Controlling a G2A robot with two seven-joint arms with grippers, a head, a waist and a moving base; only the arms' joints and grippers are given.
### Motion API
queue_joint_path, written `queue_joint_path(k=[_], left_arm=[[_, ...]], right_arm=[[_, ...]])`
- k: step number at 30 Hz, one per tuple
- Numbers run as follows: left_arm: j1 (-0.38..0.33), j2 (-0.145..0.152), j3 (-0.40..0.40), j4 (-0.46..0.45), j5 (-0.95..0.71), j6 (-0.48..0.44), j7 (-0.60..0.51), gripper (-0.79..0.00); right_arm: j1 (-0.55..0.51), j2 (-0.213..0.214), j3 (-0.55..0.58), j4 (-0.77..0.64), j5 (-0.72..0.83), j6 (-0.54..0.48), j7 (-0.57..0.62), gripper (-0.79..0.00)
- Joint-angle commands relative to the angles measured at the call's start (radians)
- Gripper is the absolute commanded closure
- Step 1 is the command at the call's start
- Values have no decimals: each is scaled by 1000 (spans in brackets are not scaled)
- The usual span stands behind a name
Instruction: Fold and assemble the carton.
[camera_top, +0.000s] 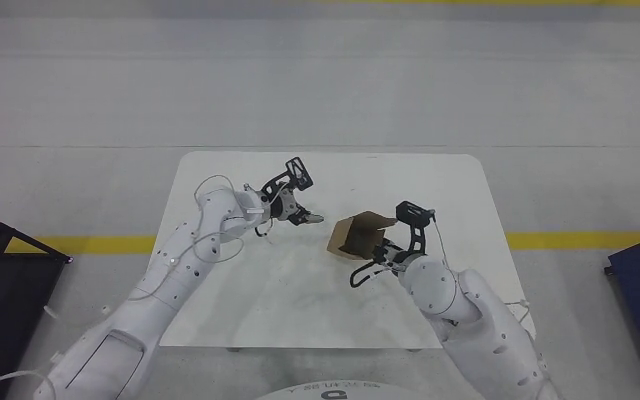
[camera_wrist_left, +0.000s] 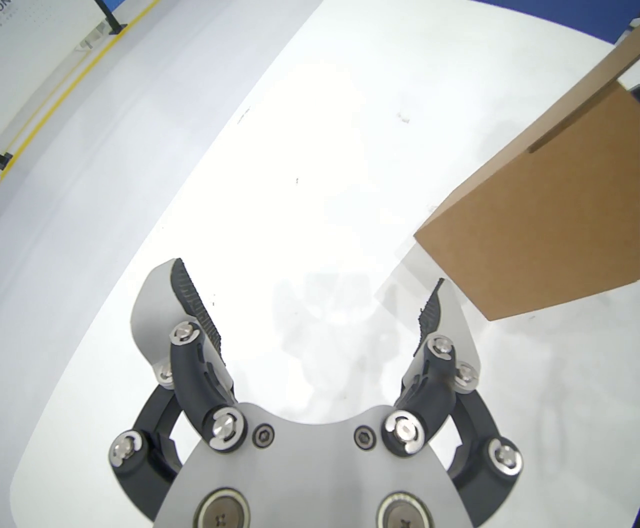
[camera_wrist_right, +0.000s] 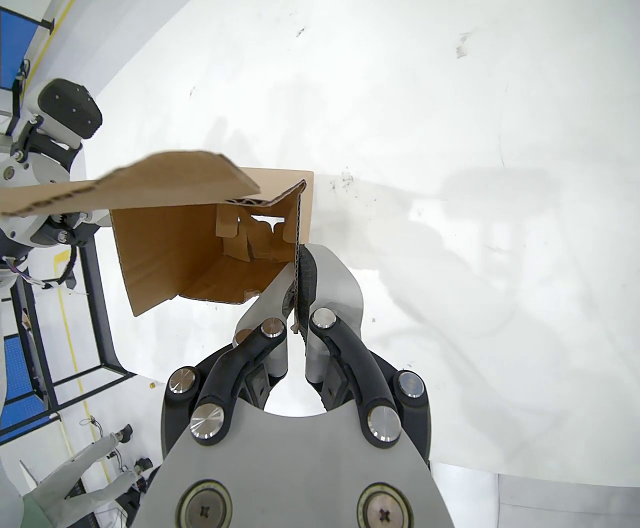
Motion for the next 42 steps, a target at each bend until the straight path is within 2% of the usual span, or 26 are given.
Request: queue_joint_path(k=[1,4,5,6,9,13,16,19,22,24,29,33,37,42], left_arm=[[3,7,-11,5,-3,-59,21,-785],[6,13,-21,16,-27,-145,52,-785],[5,15,-24,22,-38,-182,67,-785],[4,17,-28,31,-50,-218,83,-785],[-1,21,-34,68,-96,-319,139,-785],[-22,25,17,117,-149,-319,180,-785],[-62,16,71,179,-219,-319,138,-785],[-134,-6,122,276,-340,-319,57,-785],[-217,-40,165,387,-470,-306,-57,-785],[-265,-70,199,423,-533,-278,-138,-785],[-357,-145,284,491,-654,-240,-304,-785],[-400,-209,349,549,-712,-199,-407,-785],[-426,-262,391,619,-747,-201,-456,-785],[-445,-305,417,702,-760,-230,-459,-785]], right_arm=[[32,2,-32,17,-67,-1,55,-65],[103,-4,-86,39,-123,54,106,-369],[122,-7,-104,39,-135,63,120,-603],[135,-10,-119,35,-140,65,130,-785],[145,-14,-131,11,-120,44,135,-785],[104,-16,-78,-13,7,-42,70,-785],[45,-17,6,-1,191,-189,-15,-785],[-31,-13,115,63,392,-421,-76,-785],[-88,-5,194,143,497,-610,-89,-785],[-105,-2,222,186,524,-663,-91,-785],[-101,0,225,259,546,-718,-94,-785],[-86,0,215,300,566,-750,-97,-785],[-71,0,211,328,582,-776,-93,-785],[-58,2,204,341,586,-783,-89,-785]])
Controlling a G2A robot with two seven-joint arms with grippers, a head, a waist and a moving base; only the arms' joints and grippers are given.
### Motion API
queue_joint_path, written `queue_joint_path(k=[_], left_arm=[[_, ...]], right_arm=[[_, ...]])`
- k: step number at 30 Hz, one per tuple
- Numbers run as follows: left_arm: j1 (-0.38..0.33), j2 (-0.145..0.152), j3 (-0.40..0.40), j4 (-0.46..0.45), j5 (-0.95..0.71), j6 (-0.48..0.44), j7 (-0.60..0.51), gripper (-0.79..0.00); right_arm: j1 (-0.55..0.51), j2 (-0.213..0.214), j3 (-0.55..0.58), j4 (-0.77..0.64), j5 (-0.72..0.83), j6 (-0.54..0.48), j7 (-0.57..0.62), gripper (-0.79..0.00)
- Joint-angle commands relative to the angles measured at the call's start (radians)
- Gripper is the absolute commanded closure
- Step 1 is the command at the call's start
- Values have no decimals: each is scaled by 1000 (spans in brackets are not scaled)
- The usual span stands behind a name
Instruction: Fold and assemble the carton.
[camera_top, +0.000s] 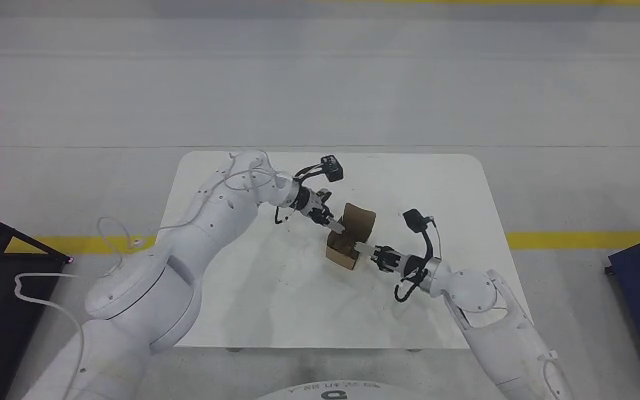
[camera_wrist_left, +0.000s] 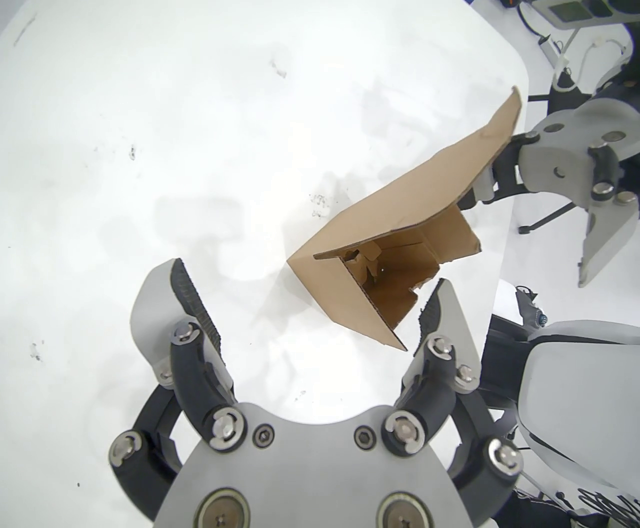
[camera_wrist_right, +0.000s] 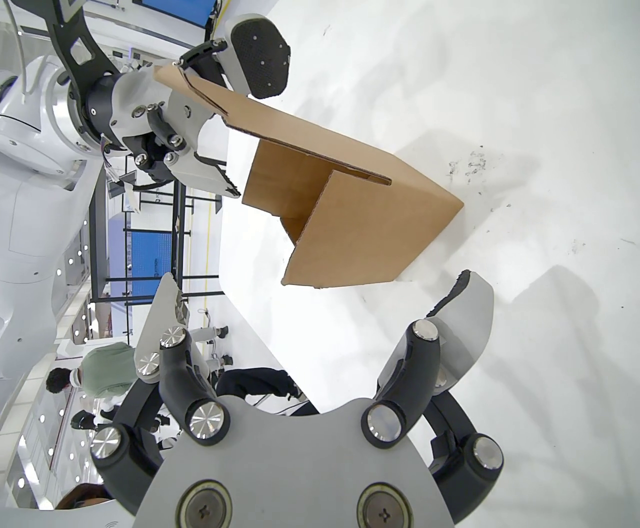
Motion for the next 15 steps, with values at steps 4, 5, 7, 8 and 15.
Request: queue_joint_path(k=[4,5,7,8,15], left_arm=[[-21,-19,16,51,55,-73,69,-785],[-26,-16,16,62,79,-88,104,-785],[-28,-4,11,69,123,-99,198,-785],[-26,7,11,63,150,-99,246,-785],[21,134,24,-57,380,-99,656,-785]], right_arm=[[-3,1,-8,-2,0,-21,-15,-785],[-9,1,-7,-5,-1,-28,-20,-785],[-27,3,4,-21,-1,-36,-37,-785],[-39,4,11,-36,0,-44,-42,-776],[-132,13,67,-197,49,-134,-57,-499]])
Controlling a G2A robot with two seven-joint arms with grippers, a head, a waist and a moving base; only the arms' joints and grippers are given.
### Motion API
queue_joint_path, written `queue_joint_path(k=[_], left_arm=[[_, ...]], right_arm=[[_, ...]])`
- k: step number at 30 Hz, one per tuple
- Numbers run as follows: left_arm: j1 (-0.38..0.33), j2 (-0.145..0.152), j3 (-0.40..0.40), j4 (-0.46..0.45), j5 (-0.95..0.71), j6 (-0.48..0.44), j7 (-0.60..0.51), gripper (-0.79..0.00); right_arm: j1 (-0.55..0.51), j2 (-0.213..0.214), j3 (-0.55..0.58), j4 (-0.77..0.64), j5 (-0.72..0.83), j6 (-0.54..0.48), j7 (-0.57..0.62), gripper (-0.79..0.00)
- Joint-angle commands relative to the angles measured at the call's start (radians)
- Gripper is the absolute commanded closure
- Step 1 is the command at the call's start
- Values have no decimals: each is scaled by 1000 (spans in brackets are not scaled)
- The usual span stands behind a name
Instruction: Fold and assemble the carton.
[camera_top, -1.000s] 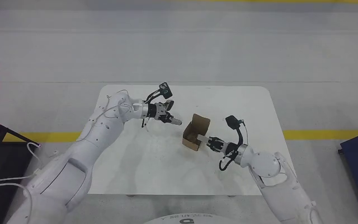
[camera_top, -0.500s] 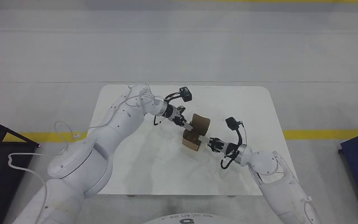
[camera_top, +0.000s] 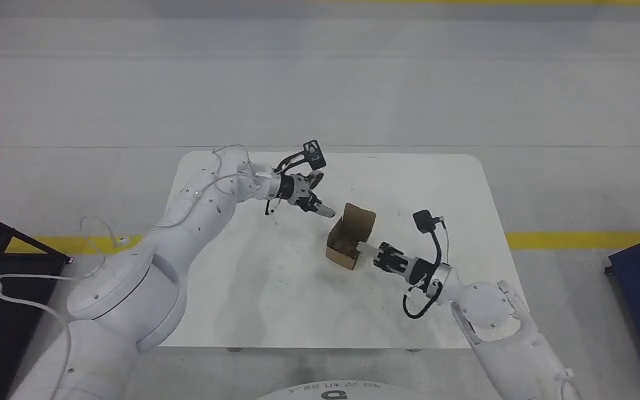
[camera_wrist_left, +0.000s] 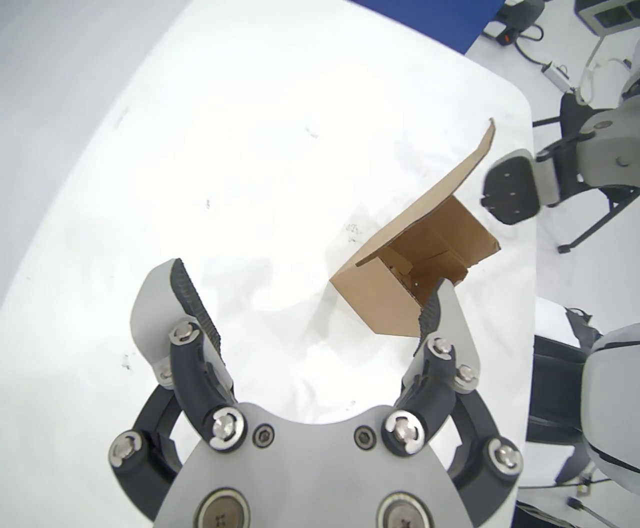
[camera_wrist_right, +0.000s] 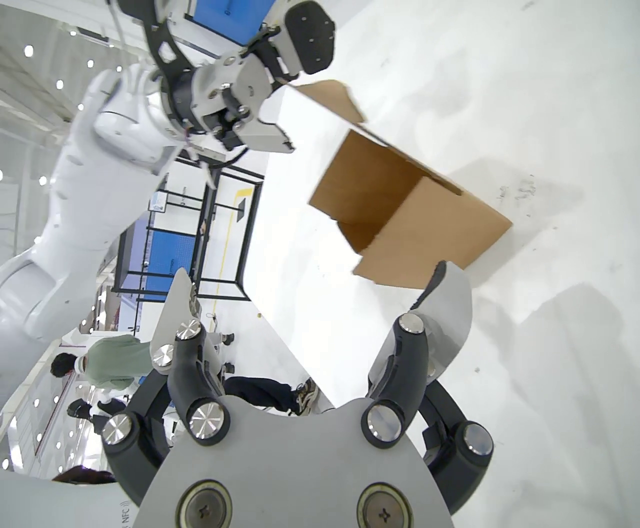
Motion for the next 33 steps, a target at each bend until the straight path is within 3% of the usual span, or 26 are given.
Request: queue_joint_path(k=[1,3,4,10,16,22,27,30,33], left_arm=[[19,40,11,-37,76,0,125,-785],[36,70,23,-72,128,0,200,-785],[42,83,27,-81,147,0,230,-785],[71,150,-9,-68,242,6,402,-785],[129,244,-81,-95,383,29,613,-785],[195,316,-143,-181,460,20,695,-785],[192,331,-162,-208,475,9,651,-785],[192,331,-162,-208,475,9,651,-785],[192,331,-162,-208,475,9,651,-785]], right_arm=[[-2,0,-4,-39,12,-14,4,-382],[34,-2,-23,-49,36,23,5,-231],[60,-4,-38,-50,35,62,-7,-197],[188,-24,-177,-62,-77,398,-114,-132],[271,-45,-327,-109,-229,743,-200,-71],[372,-80,-492,-117,-306,968,-276,-25],[486,-115,-608,-50,-323,1062,-282,0],[473,-119,-598,-69,-277,1016,-274,0],[370,-95,-514,-135,-262,914,-262,-40]])
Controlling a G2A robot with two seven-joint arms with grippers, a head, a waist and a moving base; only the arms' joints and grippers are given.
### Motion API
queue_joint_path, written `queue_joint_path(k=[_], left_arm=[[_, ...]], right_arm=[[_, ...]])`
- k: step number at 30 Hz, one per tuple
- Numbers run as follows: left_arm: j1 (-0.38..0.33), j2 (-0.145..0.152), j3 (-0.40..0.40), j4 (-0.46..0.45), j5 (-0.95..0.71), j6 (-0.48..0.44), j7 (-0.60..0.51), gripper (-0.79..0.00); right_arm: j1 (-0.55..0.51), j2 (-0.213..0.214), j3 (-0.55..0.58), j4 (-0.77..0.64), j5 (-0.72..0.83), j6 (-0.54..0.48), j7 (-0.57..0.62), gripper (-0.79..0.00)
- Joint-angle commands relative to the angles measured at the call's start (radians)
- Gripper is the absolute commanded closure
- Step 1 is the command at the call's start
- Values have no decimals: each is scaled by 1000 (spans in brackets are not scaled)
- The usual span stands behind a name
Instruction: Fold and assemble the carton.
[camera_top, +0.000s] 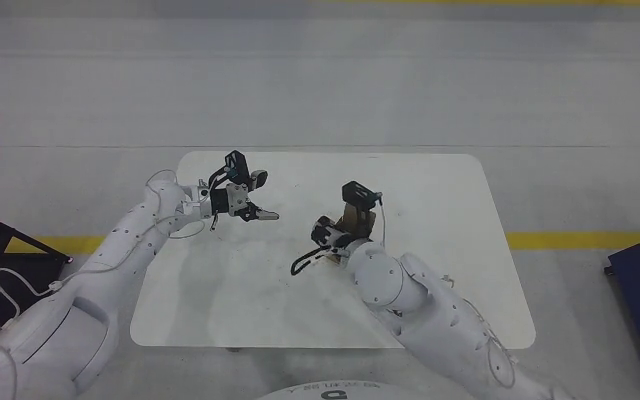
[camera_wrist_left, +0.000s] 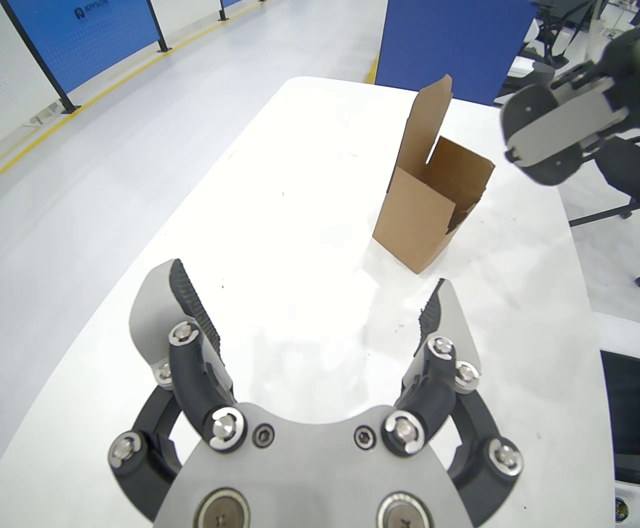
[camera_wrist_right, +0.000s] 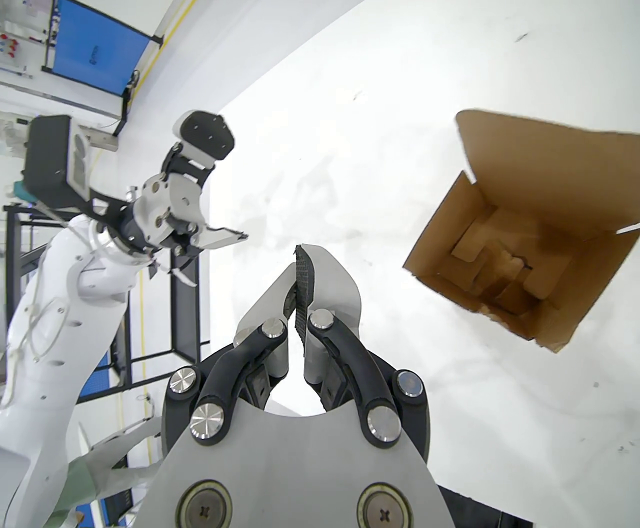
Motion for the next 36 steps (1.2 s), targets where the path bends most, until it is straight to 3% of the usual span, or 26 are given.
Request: queue_joint_path(k=[1,7,10,12,16,21,27,36], left_arm=[[0,0,0,0,0,0,0,-785],[0,0,0,0,0,0,0,-785],[0,0,0,0,0,0,0,-785],[0,0,0,0,0,0,0,-785],[0,0,0,0,0,0,0,-785],[0,0,0,0,0,0,0,-785],[0,0,0,0,0,0,0,-785],[0,0,0,0,0,0,0,-785]], right_arm=[[-97,20,82,-50,4,-69,-4,-49],[-430,72,370,-127,56,-281,2,0],[-503,83,452,-117,56,-286,36,0],[-493,86,469,-99,47,-243,68,0],[-386,83,435,-20,23,-129,119,0],[-127,62,315,171,22,-10,188,0],[120,25,127,369,30,3,267,0],[273,-25,-51,451,44,17,290,0]])
